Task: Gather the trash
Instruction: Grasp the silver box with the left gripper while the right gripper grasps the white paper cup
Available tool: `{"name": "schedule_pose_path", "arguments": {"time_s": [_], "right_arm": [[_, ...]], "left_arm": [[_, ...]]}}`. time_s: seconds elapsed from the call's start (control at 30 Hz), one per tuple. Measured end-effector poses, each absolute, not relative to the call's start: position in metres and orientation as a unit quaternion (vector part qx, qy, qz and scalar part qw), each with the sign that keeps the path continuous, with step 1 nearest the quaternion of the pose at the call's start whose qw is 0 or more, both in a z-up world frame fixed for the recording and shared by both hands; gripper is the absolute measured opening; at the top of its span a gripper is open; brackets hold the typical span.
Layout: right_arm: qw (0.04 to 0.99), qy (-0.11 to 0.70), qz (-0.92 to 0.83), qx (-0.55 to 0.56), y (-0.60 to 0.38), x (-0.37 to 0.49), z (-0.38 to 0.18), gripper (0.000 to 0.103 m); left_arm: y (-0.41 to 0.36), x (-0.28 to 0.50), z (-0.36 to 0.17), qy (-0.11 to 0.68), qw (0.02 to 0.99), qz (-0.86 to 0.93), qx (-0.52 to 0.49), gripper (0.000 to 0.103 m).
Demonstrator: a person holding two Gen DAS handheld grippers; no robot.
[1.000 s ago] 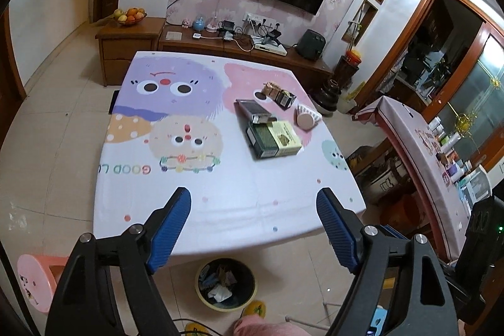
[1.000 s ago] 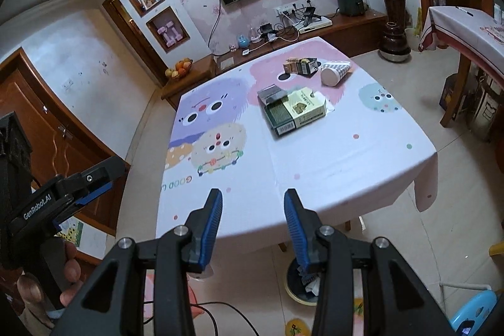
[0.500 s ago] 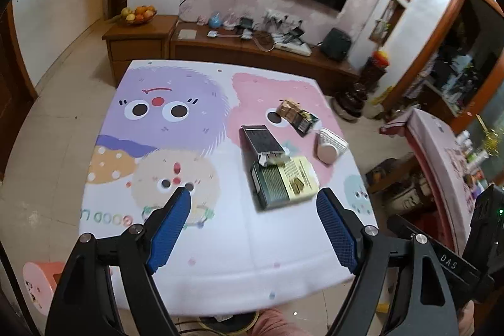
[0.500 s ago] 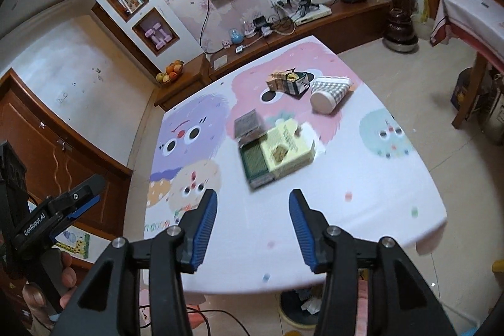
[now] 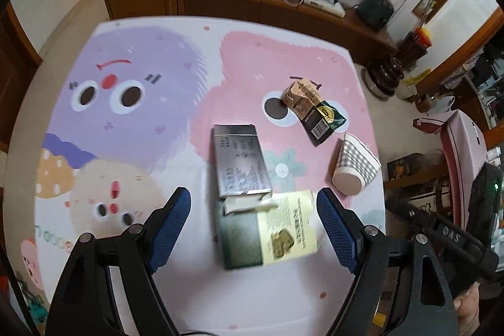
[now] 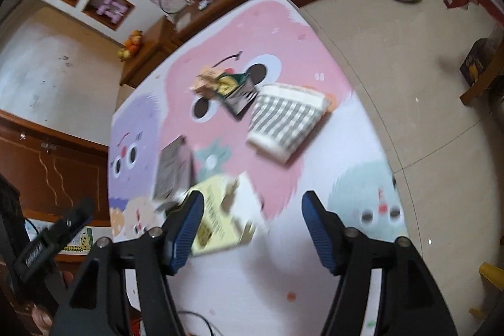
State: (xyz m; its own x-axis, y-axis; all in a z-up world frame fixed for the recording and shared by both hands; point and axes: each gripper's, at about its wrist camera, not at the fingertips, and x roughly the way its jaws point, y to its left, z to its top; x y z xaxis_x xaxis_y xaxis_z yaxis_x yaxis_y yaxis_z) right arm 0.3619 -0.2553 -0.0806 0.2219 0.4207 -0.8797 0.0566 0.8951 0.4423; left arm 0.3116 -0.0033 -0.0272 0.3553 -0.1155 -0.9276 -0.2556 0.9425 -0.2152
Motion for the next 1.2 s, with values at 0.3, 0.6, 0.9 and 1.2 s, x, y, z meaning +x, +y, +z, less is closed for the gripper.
{"name": "schedule_pose_path", "arguments": {"time_s": [0.3,0.6,0.9,1.2], "right_arm": [[0.707,0.666,0.07,0.227,-0.257,0.425,-0.139,0.069],[0.682,0.676,0.062,0.272,-0.265,0.438,-0.162,0.069],[0.684,0.679,0.069,0.256,-0.253,0.444,-0.166,0.046],[0.697,0.674,0.092,0.226,-0.237,0.442,-0.157,0.036]], "left_arm": [[-0.012,0.373,-0.082,0.613,0.771,0.06,-0.162,0.081],[-0.014,0.398,-0.123,0.649,0.739,0.075,-0.164,0.081],[-0.014,0.414,-0.144,0.664,0.728,0.092,-0.145,0.081],[-0.014,0.412,-0.143,0.673,0.72,0.101,-0.136,0.081]]}}
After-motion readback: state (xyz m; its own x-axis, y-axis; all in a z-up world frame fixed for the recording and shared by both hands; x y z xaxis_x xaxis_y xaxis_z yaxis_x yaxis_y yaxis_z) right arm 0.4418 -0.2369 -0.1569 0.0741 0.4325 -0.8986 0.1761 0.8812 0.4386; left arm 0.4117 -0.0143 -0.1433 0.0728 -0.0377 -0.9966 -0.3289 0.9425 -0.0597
